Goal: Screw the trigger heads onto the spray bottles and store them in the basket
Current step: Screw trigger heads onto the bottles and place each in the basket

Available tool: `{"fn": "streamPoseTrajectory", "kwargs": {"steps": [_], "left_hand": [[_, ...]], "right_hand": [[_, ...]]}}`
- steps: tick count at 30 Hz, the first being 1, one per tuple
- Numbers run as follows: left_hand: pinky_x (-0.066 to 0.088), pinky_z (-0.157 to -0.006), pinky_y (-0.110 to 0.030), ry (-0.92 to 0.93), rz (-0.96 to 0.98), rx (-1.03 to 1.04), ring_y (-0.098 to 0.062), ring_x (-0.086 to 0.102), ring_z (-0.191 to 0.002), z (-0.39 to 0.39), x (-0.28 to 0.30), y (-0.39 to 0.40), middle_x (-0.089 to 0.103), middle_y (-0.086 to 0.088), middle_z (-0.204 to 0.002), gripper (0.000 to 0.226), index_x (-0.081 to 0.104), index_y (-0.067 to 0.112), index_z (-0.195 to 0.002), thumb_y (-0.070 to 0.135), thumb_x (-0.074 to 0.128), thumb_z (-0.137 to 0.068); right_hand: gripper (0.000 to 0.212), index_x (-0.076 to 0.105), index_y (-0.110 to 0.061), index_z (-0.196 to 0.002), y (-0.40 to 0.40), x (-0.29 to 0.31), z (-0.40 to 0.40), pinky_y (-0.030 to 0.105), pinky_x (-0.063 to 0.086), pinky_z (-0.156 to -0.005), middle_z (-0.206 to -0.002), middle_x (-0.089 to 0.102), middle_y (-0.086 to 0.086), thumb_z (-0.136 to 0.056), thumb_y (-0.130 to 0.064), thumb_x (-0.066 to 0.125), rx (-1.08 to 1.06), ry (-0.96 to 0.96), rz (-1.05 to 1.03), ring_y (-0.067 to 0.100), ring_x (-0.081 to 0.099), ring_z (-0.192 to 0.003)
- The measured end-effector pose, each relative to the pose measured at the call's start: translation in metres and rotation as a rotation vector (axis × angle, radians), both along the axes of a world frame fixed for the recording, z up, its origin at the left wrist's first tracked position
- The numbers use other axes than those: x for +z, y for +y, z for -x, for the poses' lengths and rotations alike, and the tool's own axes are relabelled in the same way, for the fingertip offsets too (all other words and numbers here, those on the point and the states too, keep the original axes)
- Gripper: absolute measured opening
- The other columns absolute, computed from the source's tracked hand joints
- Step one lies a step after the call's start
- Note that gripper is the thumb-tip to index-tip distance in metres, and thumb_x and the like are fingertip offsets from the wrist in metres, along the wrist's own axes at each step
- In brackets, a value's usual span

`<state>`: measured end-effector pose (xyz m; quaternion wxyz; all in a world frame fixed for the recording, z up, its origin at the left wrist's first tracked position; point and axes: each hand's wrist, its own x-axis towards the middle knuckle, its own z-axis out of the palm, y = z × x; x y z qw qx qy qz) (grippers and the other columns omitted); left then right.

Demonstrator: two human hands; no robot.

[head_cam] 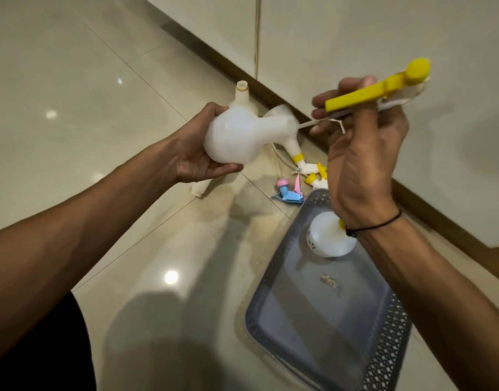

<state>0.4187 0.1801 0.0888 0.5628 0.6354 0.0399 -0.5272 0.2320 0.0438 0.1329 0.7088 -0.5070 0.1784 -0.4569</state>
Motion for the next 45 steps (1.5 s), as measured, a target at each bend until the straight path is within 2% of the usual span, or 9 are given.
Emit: {"fn": "streamPoseTrajectory", "kwargs": {"steps": [7, 11, 16, 24, 31, 34, 36, 41, 45], "left_hand": [[0.067, -0.062, -0.036, 0.0, 0.078, -0.034, -0.033, 0.079, -0.085, 0.012, 0.008, -0.009, 0.079, -0.012, -0.104, 0.059, 0.068, 0.021, -0.131, 0.064, 0.065, -0.09], [0.066, -0.058, -0.033, -0.007, 0.094, -0.066, -0.034, 0.079, -0.081, 0.009, 0.006, -0.005, 0.078, -0.015, -0.105, 0.067, 0.064, 0.019, -0.142, 0.064, 0.064, -0.092], [0.065, -0.055, -0.033, 0.008, 0.086, -0.071, -0.035, 0.079, -0.075, 0.009, 0.001, -0.003, 0.074, -0.016, -0.109, 0.072, 0.057, 0.021, -0.152, 0.061, 0.064, -0.093], [0.065, -0.051, -0.031, 0.05, 0.107, -0.082, -0.032, 0.075, -0.068, 0.017, -0.004, -0.01, 0.076, -0.016, -0.095, 0.073, 0.058, 0.018, -0.15, 0.062, 0.063, -0.093], [0.067, -0.061, -0.036, 0.109, 0.223, -0.109, -0.036, 0.08, -0.086, 0.019, -0.01, -0.011, 0.08, -0.015, -0.102, 0.056, 0.064, 0.019, -0.135, 0.056, 0.067, -0.094], [0.068, -0.07, -0.037, 0.097, 0.335, -0.157, -0.038, 0.08, -0.104, 0.019, -0.01, -0.008, 0.08, -0.013, -0.115, 0.057, 0.062, 0.021, -0.138, 0.048, 0.077, -0.09], [0.068, -0.075, -0.036, -0.006, 0.397, -0.196, -0.032, 0.08, -0.11, 0.018, -0.009, -0.007, 0.076, -0.007, -0.128, 0.072, 0.06, 0.027, -0.14, 0.037, 0.091, -0.076], [0.065, -0.092, -0.048, -0.584, 0.405, -0.392, -0.027, 0.061, -0.134, 0.021, -0.009, -0.006, 0.046, -0.001, -0.15, 0.093, 0.047, 0.034, -0.145, 0.016, 0.095, -0.067], [0.062, -0.094, -0.027, -1.081, 0.373, -0.475, -0.009, 0.048, -0.143, 0.023, -0.011, -0.007, 0.044, 0.009, -0.155, 0.108, 0.036, 0.025, -0.158, 0.013, 0.098, -0.071]], "right_hand": [[0.012, 0.065, -0.02, -0.1, 0.032, -0.04, -0.009, 0.043, 0.056, -0.096, -0.089, 0.074, -0.008, -0.1, -0.019, 0.053, 0.023, 0.269, 0.179, 0.025, 0.069, -0.096], [0.02, 0.07, -0.001, -0.102, 0.026, -0.047, -0.008, 0.049, 0.059, -0.095, -0.078, 0.072, -0.014, -0.097, -0.019, 0.062, 0.018, 0.269, 0.201, 0.015, 0.071, -0.089], [0.038, 0.077, -0.051, -0.078, 0.017, -0.04, -0.011, 0.055, 0.058, -0.094, -0.076, 0.075, -0.015, -0.097, -0.021, 0.065, 0.021, 0.312, 0.265, 0.039, 0.073, -0.101], [0.031, 0.051, -0.003, -0.137, 0.013, -0.043, -0.012, 0.04, 0.062, -0.086, -0.105, 0.067, -0.01, -0.107, -0.008, 0.053, 0.03, 0.272, 0.041, 0.015, 0.068, -0.104], [0.031, 0.059, 0.013, -0.122, 0.012, -0.039, -0.008, 0.05, 0.06, -0.087, -0.113, 0.072, 0.028, -0.109, -0.013, 0.05, -0.014, 0.257, -0.106, 0.035, 0.071, -0.103], [0.021, 0.068, -0.007, -0.105, 0.01, -0.038, -0.006, 0.044, 0.062, -0.065, -0.104, 0.071, 0.01, -0.108, -0.022, 0.054, -0.051, 0.232, -0.191, 0.025, 0.069, -0.101], [0.02, 0.066, -0.016, -0.096, 0.006, -0.038, -0.005, 0.033, 0.058, -0.053, -0.102, 0.071, 0.009, -0.106, -0.03, 0.057, -0.06, 0.241, -0.266, 0.024, 0.069, -0.1], [0.042, 0.062, -0.002, -0.124, 0.0, -0.044, -0.002, 0.04, 0.062, -0.066, -0.118, 0.073, 0.022, -0.102, -0.037, 0.062, -0.017, 0.242, -0.512, 0.027, 0.078, -0.092], [0.05, 0.059, -0.001, -0.136, -0.001, -0.049, 0.001, 0.041, 0.066, -0.075, -0.127, 0.071, 0.023, -0.102, -0.037, 0.062, 0.029, 0.247, -0.584, 0.031, 0.077, -0.098]]}}
